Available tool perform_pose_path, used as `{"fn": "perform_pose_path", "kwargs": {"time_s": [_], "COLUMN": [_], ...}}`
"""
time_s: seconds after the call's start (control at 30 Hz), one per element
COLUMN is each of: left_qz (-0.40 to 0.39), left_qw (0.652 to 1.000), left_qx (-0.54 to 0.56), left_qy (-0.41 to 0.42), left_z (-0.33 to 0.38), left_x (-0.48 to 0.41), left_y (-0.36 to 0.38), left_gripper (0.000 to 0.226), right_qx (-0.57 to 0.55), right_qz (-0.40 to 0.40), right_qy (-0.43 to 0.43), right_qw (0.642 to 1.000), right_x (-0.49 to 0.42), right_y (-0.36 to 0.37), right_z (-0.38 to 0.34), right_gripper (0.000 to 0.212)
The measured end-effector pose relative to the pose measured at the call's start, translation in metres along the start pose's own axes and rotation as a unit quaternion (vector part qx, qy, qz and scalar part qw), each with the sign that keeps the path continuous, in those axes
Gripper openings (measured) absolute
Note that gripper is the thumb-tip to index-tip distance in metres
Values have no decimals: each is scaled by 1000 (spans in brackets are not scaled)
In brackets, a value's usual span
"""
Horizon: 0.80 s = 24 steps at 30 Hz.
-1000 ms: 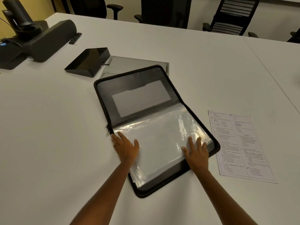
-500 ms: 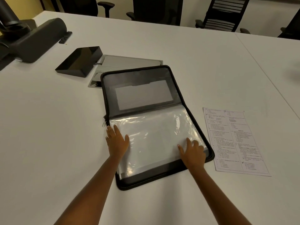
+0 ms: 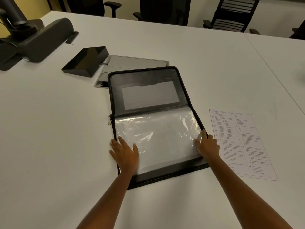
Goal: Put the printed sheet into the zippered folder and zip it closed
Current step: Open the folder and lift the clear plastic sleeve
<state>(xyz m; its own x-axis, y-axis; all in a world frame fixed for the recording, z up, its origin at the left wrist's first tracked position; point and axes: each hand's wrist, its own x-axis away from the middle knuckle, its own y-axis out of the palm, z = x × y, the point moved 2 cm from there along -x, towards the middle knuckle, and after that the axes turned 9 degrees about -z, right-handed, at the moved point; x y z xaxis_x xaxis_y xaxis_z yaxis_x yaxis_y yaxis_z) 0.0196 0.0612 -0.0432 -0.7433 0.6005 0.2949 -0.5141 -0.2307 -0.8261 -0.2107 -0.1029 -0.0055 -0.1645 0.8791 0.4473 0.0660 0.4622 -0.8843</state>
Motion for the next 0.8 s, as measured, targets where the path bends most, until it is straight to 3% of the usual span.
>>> {"fn": "perform_pose_path", "kwargs": {"time_s": [0.6,0.7,0.8], "left_qz": [-79,-63,-16], "left_qw": [984,980,968], "left_qx": [-143,-180,-212], "left_qy": [72,62,130], "left_z": [-14,-9,2], "left_x": [-51,-42,-24], "left_y": [-32,-27,-11], "left_gripper": [68,64,54], "right_qx": [31,22,1], "right_qz": [45,48,56], "right_qy": [45,40,26], "right_qw": [997,998,998], "right_x": [59,58,57], "right_y": [47,46,46], "right_z": [-1,1,4], "right_gripper": [62,62,62]}}
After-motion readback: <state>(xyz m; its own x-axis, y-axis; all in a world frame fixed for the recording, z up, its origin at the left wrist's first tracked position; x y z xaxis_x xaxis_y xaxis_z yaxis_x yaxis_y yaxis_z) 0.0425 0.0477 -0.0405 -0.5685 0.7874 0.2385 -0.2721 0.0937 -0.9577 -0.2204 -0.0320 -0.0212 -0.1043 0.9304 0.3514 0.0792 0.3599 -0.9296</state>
